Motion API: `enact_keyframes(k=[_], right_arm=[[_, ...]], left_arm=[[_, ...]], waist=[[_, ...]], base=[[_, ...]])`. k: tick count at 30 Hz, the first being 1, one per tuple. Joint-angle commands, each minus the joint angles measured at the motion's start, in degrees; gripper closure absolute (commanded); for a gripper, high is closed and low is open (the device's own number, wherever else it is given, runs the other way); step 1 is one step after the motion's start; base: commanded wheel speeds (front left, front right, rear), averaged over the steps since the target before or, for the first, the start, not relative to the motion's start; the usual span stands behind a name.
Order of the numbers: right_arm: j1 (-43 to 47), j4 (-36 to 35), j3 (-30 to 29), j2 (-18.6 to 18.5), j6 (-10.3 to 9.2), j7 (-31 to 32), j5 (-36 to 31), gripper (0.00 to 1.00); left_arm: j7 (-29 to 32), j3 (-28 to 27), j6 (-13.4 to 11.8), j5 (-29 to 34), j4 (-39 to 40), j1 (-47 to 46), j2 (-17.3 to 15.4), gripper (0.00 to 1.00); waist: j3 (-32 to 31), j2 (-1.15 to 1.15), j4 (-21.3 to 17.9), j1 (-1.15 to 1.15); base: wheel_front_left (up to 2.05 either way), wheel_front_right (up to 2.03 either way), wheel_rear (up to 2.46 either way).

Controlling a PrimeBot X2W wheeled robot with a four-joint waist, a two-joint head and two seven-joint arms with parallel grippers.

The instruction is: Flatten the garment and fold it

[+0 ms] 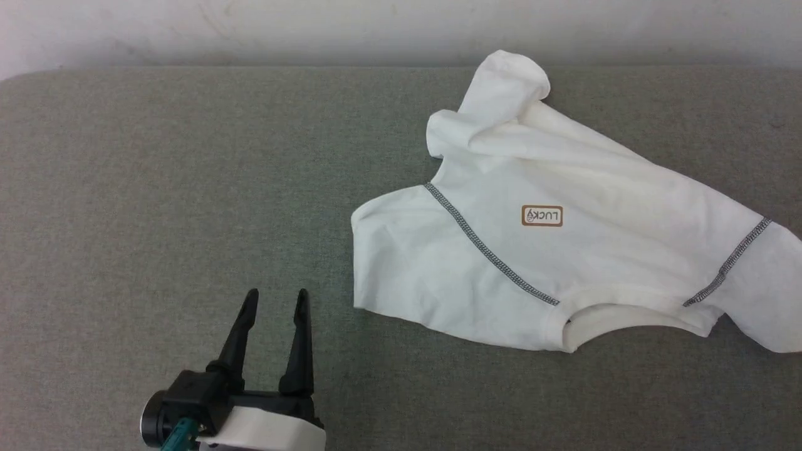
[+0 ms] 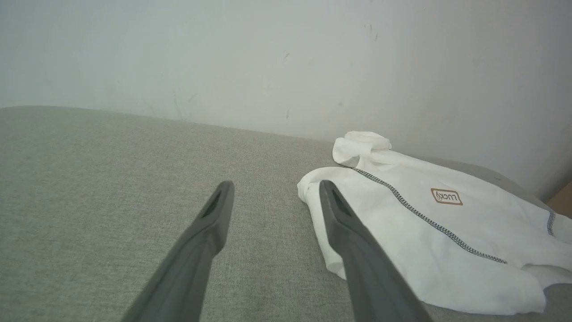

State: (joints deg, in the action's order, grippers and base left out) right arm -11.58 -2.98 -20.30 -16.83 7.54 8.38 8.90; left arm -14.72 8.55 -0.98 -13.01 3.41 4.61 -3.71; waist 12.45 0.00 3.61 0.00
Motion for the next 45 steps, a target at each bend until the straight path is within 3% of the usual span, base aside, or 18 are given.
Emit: enact_keyframes(k=[1,8,11,16,21,31,38,42,43,44,45], right_arm=[[0.2,-1.4,0.7,1.1,-0.05,-1.2,0.3,0.0],[10.1,-11.5,6.4,11.6,-0.05,-10.3,-3.3,0.0],[15.8,-12.2,8.4,13.6,-0.05,-13.7,-4.6,0.0],[20.6,-8.8,9.3,13.9,-0.05,-18.3,1.3,0.0],[19.6,-6.6,10.0,13.9,-0.05,-20.2,1.7,0.0],[17.8,-5.4,10.8,13.9,-0.05,-20.4,2.0,0.0],[16.9,-4.1,11.7,13.9,-0.05,-20.8,2.8,0.0],[16.7,-3.5,11.6,13.9,-0.05,-21.1,3.1,0.0],[16.6,-3.4,11.6,13.9,-0.05,-21.2,3.2,0.0],[16.6,-3.2,11.8,13.9,-0.05,-21.3,3.3,0.0],[16.5,-3.0,11.8,13.9,-0.05,-21.3,3.3,0.0]], left_arm=[[-0.3,0.0,0.3,0.2,0.5,-0.5,-0.1,0.0],[-0.3,-0.1,0.5,0.4,2.0,-0.9,0.2,0.0],[-0.3,-0.5,0.5,0.8,2.0,-0.4,0.3,0.0],[-0.3,-1.3,0.1,1.7,1.5,0.7,0.4,0.0],[1.2,-1.1,0.6,2.6,-0.2,-1.0,-1.1,0.0],[20.3,2.9,6.6,2.5,-4.9,-14.4,-8.3,0.0],[30.1,7.1,8.1,-1.7,-10.3,-20.1,-10.5,0.0],[32.2,9.0,8.3,-4.1,-13.8,-21.8,-11.0,0.0],[32.3,9.5,8.3,-4.6,-14.7,-22.1,-11.1,0.07],[31.9,10.1,8.4,-4.8,-15.6,-22.4,-11.3,0.88],[31.4,10.8,8.4,-5.1,-16.4,-22.6,-11.4,1.0]], waist=[[0.2,0.0,-0.3,0.0],[0.8,0.0,-0.5,0.0],[0.9,0.0,-0.6,0.0],[1.1,0.0,-1.9,0.0],[1.3,0.0,-3.1,0.0],[3.5,0.0,-4.5,0.0],[5.0,0.0,-6.7,0.0],[5.4,0.0,-7.7,0.0],[5.5,0.0,-7.9,0.0],[5.4,0.0,-8.1,0.0],[5.4,0.0,-8.3,0.0]], base=[[0.0,0.0,0.0],[0.0,0.0,0.0],[0.0,0.0,0.0],[0.0,0.0,0.0],[0.0,0.0,0.0],[0.0,0.0,0.0],[0.0,0.0,0.0],[0.0,0.0,0.0],[0.0,0.0,0.0],[0.0,0.0,0.0],[0.0,0.0,0.0]])
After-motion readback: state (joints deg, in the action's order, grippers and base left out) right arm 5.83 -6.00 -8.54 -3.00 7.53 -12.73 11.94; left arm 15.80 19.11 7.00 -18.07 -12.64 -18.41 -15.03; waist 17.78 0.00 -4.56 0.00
